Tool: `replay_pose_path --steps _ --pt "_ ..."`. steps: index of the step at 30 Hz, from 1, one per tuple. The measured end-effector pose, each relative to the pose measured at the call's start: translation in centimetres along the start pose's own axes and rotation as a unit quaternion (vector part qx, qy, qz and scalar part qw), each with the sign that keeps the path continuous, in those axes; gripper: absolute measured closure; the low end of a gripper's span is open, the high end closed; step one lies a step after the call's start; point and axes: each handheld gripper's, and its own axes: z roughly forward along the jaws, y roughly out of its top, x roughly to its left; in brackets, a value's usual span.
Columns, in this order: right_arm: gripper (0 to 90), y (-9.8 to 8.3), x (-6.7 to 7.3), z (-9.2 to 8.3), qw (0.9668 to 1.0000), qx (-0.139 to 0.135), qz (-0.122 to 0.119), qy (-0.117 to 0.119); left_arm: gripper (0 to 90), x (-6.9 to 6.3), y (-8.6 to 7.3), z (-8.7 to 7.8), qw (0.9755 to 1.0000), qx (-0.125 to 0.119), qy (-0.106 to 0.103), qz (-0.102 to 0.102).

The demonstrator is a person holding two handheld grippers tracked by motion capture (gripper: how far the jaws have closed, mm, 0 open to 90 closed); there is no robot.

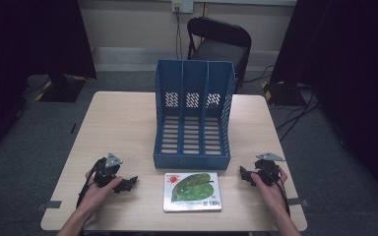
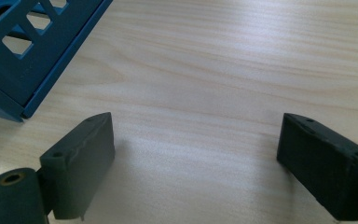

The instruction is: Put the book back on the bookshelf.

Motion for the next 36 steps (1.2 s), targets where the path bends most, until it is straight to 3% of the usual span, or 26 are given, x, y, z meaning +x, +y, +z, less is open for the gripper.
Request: replay_pose_path --steps 7,12,14,18,22,26,30,33,36 --pt "10.3 0.0 -0.1 0.0 1.0 0.0 -0.004 0.005 3.8 -0.2 0.1 -0.2 1.0 0.003 -0.002 0.0" --pt "10.4 -0.1 -0.1 -0.2 1.0 0.002 -0.003 0.005 15.9 -0.4 0.3 -0.4 1.0 0.001 0.005 -0.006" --pt "10.4 -0.1 -0.1 -0.2 1.0 0.004 -0.004 0.006 16.0 -0.4 0.3 -0.5 1.0 0.003 0.005 -0.005" --pt "13.4 0.0 0.0 -0.4 1.0 0.007 0.0 -0.003 17.7 -0.7 0.4 -1.0 0.9998 -0.002 -0.018 -0.011" --pt "15.4 0.1 0.1 -0.5 0.9999 0.01 -0.001 0.009 20.3 -1.2 0.7 -1.5 0.9995 -0.017 -0.026 -0.008" --pt "21.0 0.5 0.1 -1.2 0.9989 0.02 0.004 0.041 20.6 -2.1 1.2 -1.7 0.9984 -0.037 -0.042 0.001" --pt "25.1 0.7 0.8 -2.8 0.9977 -0.013 -0.001 0.066 20.7 -3.0 1.5 -1.8 0.9975 -0.043 -0.055 0.011" --pt "26.8 0.8 1.3 -3.7 0.9958 -0.022 -0.005 0.089 21.9 -3.6 1.7 -1.9 0.9967 -0.04 -0.069 0.017" --pt "27.4 0.8 2.0 -4.5 0.9932 -0.027 -0.01 0.113 24.4 -3.9 1.9 -2.2 0.9956 -0.041 -0.083 0.01"
